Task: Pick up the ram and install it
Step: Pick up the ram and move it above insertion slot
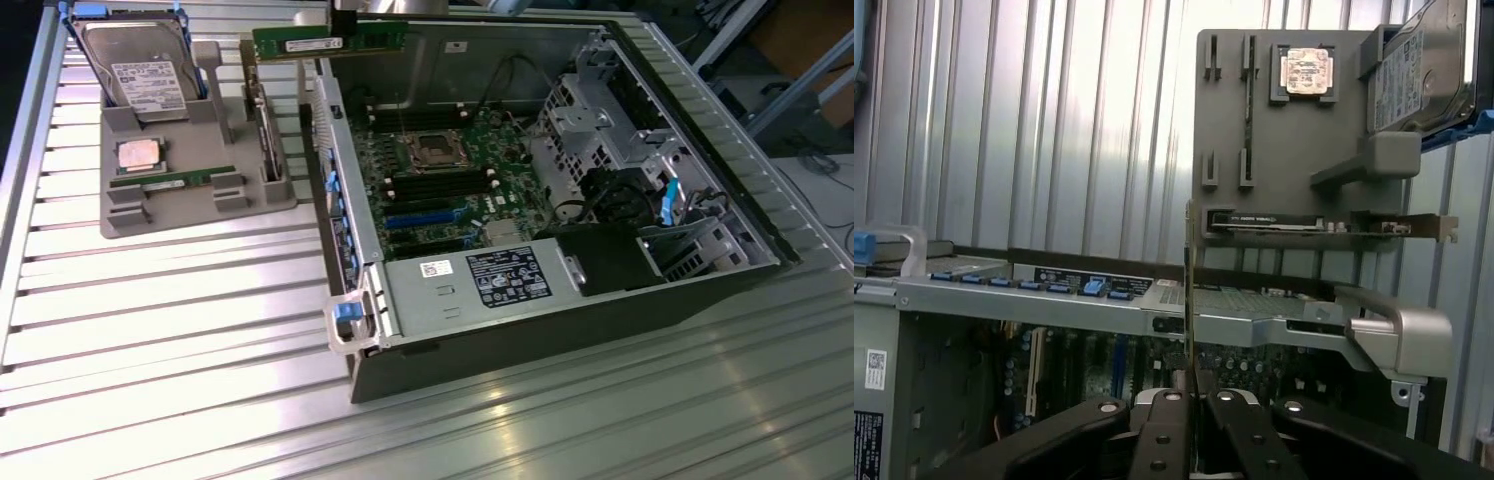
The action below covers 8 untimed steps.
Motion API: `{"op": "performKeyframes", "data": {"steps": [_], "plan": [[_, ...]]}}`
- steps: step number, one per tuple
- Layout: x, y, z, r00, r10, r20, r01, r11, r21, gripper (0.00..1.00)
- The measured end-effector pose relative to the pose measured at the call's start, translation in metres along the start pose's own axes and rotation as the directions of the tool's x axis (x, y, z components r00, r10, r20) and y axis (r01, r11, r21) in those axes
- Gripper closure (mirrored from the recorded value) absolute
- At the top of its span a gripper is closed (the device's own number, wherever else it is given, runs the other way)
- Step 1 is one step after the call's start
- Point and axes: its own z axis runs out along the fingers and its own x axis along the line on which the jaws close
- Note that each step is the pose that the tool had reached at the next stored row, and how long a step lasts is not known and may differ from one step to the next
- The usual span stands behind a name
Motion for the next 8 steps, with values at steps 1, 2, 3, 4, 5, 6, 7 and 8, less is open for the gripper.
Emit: {"op": "performKeyframes", "data": {"steps": [1,2,3,4,5,6,7,8], "plan": [[0.0001,-0.0005,0.0000,1.0000,0.000,0.0000,0.000,1.0000,-0.0001,0.88],[0.0002,-0.0014,0.0000,1.0000,0.000,0.0000,0.000,1.0000,0.0000,0.88],[0.0002,-0.0015,0.0001,1.0000,0.000,0.0000,0.000,1.0000,0.0000,0.88],[0.0001,-0.0017,0.0001,1.0000,0.000,0.0001,0.000,1.0000,0.0001,0.88],[0.0002,-0.0020,0.0001,1.0000,0.000,-0.0001,0.000,1.0000,0.0000,0.88],[0.0003,-0.0034,0.0002,1.0000,-0.001,-0.0001,0.001,1.0000,-0.0001,0.88],[0.0005,-0.0047,0.0002,1.0000,-0.001,-0.0001,0.001,1.0000,0.0001,0.88],[0.0006,-0.0062,0.0002,1.0000,-0.001,-0.0001,0.001,1.0000,0.0001,0.88]]}}
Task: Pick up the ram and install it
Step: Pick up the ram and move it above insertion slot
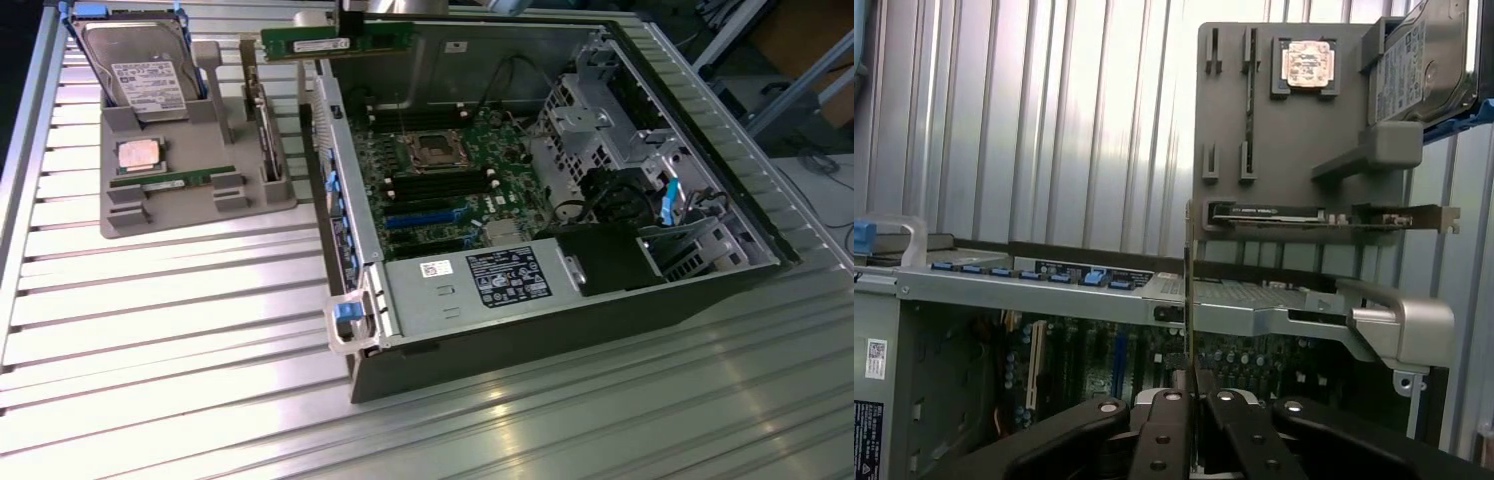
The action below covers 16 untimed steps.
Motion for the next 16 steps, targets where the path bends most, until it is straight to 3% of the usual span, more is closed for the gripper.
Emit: {"op": "performKeyframes", "data": {"steps": [16], "plan": [[0.002,-0.0214,-0.0002,1.0000,-0.005,-0.0004,0.005,1.0000,0.0002,0.88]]}}
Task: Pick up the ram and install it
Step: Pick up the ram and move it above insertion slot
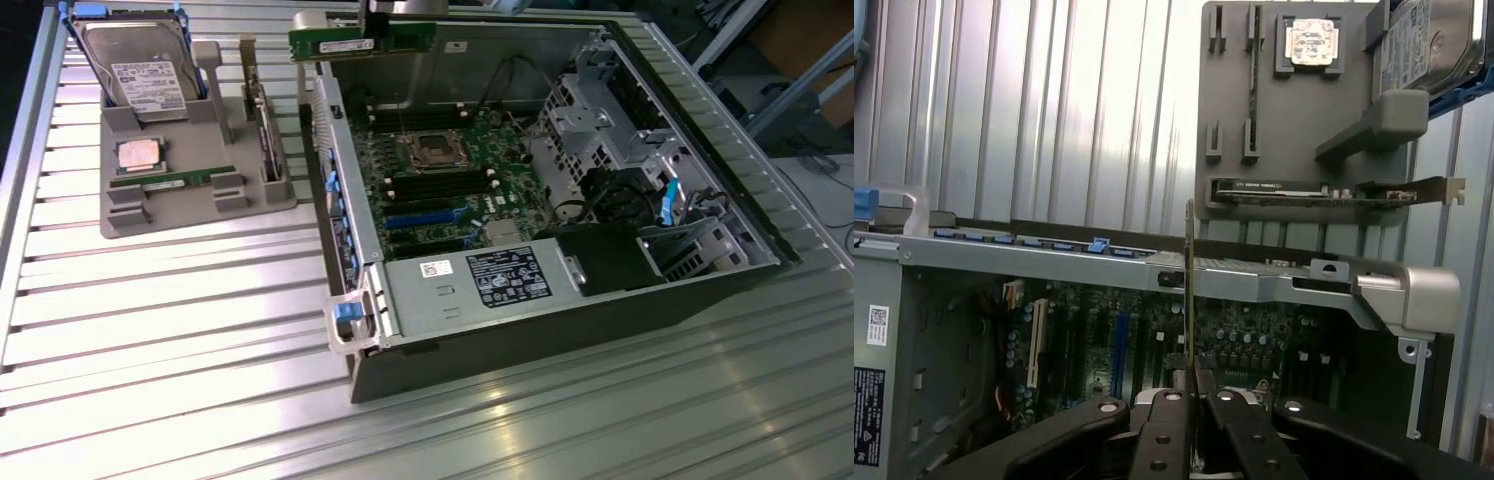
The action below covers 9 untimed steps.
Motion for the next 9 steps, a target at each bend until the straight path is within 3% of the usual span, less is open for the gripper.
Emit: {"op": "performKeyframes", "data": {"steps": [4,9], "plan": [[0.001,-0.0078,-0.0002,1.0000,-0.002,-0.0001,0.002,1.0000,0.0001,0.88],[0.001,-0.0117,-0.0003,1.0000,-0.003,-0.0002,0.003,1.0000,0.0001,0.88]]}}
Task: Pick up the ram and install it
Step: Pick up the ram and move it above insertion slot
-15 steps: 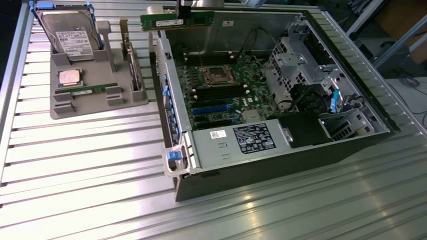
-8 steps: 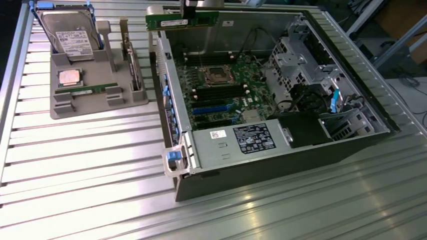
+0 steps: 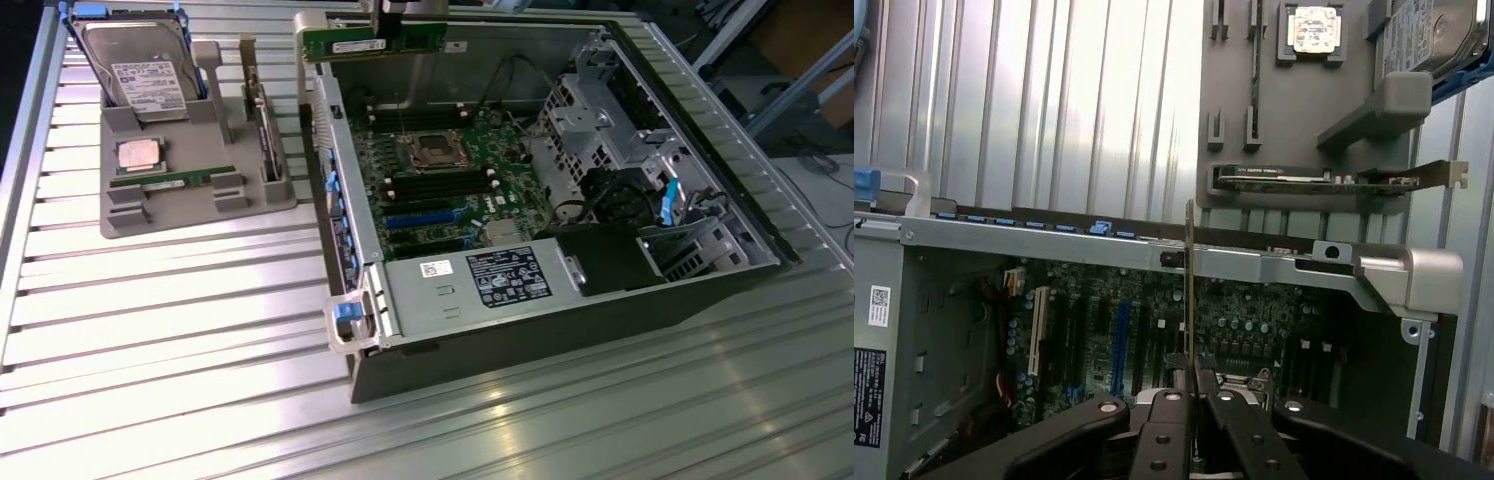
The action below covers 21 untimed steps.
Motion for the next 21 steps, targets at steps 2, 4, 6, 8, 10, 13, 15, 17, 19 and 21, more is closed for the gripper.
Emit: {"op": "performKeyframes", "data": {"steps": [2,4,6,8,10,13,15,17,19,21], "plan": [[0.000,-0.0014,0.0000,1.0000,0.000,0.0000,0.000,1.0000,0.0001,0.88],[0.000,-0.0039,0.0000,1.0000,-0.001,0.0000,0.001,1.0000,0.0001,0.88],[0.001,-0.0068,-0.0001,1.0000,-0.002,-0.0001,0.002,1.0000,0.0001,0.88],[0.001,-0.0095,-0.0001,1.0000,-0.002,-0.0001,0.002,1.0000,0.0002,0.88],[0.002,-0.0143,-0.0002,1.0000,-0.003,-0.0001,0.003,1.0000,0.0001,0.88],[0.003,-0.0231,-0.0004,1.0000,-0.003,-0.0002,0.003,1.0000,0.0002,0.88],[0.003,-0.0271,-0.0004,1.0000,-0.004,0.0041,0.004,1.0000,0.0008,0.88],[0.003,-0.0300,-0.0007,0.9997,-0.004,0.0220,0.004,1.0000,0.0027,0.88],[0.004,-0.0333,-0.0007,0.9986,-0.006,0.0533,0.005,1.0000,0.0064,0.88],[0.005,-0.0364,-0.0008,0.9981,-0.006,0.0609,0.006,1.0000,0.0072,0.88]]}}
